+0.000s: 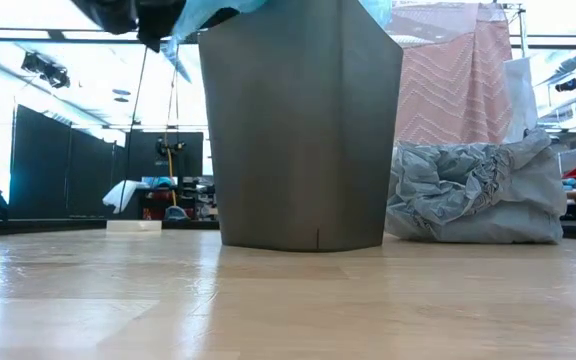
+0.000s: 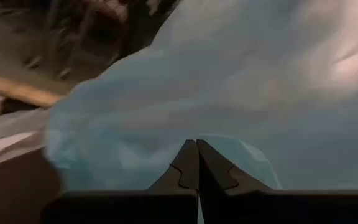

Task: Place trash/remove bag and relplace
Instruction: Insert the new blue trash bag into the black trash bin

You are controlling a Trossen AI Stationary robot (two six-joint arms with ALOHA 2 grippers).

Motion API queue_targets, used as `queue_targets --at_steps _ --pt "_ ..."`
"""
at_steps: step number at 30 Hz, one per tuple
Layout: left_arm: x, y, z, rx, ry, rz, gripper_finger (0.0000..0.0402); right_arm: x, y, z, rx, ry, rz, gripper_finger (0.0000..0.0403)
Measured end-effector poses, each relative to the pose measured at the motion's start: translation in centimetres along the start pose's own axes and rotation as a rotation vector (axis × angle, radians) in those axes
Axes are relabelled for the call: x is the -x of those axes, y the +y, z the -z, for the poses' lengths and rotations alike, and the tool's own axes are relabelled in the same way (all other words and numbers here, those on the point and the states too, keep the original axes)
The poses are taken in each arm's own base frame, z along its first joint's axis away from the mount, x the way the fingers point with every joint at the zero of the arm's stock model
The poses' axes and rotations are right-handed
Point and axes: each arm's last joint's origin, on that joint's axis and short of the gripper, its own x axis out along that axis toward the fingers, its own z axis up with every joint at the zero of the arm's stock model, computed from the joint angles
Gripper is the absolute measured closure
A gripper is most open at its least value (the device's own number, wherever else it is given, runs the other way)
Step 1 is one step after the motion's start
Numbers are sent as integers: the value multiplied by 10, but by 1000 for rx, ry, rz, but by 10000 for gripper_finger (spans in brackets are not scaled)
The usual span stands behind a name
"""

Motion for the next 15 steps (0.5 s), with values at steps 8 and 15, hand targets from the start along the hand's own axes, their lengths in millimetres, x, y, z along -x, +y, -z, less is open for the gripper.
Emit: queue_targets --at_steps 8,15 --pt "-12 21 -12 -18 47 -138 401 -27 -6 4 51 86 129 403" --pt "-33 49 6 62 146 -129 401 -47 -11 7 59 124 191 403"
